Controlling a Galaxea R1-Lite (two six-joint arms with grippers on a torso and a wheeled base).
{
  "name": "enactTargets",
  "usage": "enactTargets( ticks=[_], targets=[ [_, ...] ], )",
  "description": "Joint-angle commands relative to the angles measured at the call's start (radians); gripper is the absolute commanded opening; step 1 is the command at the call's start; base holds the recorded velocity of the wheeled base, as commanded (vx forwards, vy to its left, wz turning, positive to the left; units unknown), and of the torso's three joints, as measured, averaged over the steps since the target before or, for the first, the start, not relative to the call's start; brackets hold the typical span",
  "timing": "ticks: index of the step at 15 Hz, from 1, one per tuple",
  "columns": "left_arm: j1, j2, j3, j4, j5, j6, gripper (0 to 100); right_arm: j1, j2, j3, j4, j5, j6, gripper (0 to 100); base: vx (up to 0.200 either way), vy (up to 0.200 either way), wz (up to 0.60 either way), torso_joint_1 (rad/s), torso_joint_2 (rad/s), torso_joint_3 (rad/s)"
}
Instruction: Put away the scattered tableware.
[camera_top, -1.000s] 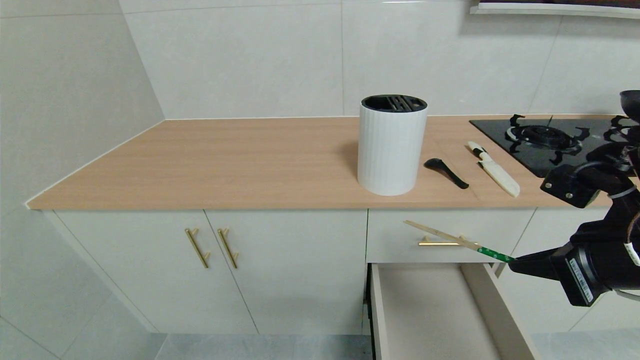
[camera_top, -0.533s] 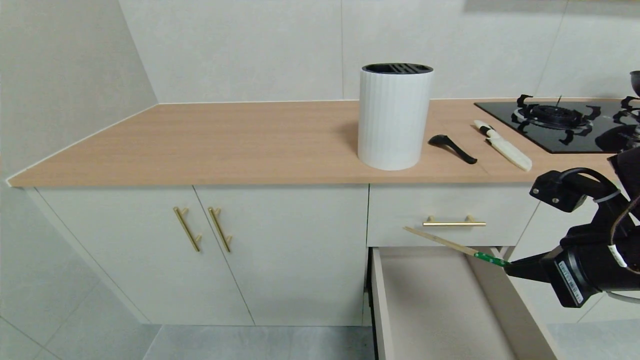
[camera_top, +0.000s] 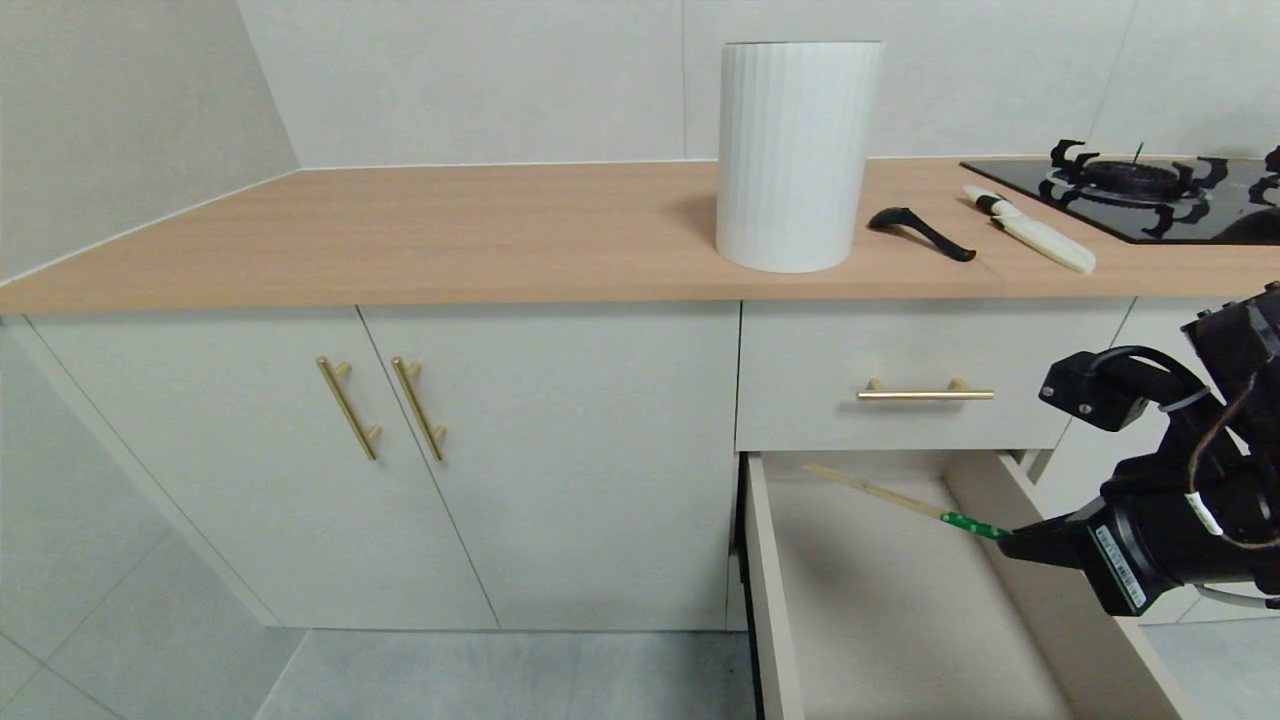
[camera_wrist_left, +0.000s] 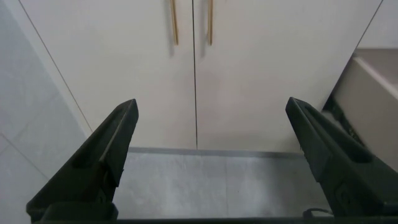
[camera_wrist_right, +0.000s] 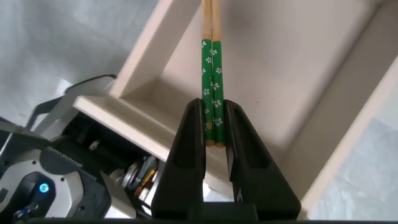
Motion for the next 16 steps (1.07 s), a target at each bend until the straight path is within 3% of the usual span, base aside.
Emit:
enactTargets(
  ticks=[1,4,13,16],
  targets=[
    [0.000,0.000,0.000,-0.001,0.000,0.000,100,0.001,0.013,0.000,-0.001,0.000,0.000,0,0.000,0.000,0.00,-0.124,0.44,0.315],
    [0.000,0.000,0.000,-0.001,0.000,0.000,100,0.001,0.013,0.000,-0.001,-0.001,0.000,0,0.000,0.000,0.00,-0.071,0.29,0.211],
    [0.000,0.000,0.000,-0.001,0.000,0.000,100,-0.001,0.096,-0.005,-0.021,-0.010,0.001,0,0.000,0.000,0.00,-0.005,0.02,0.010],
    [0.000,0.000,0.000,-0.001,0.000,0.000,100,-0.001,0.223,0.000,-0.093,-0.104,0.010,0,0.000,0.000,0.00,0.000,0.00,0.000]
  ],
)
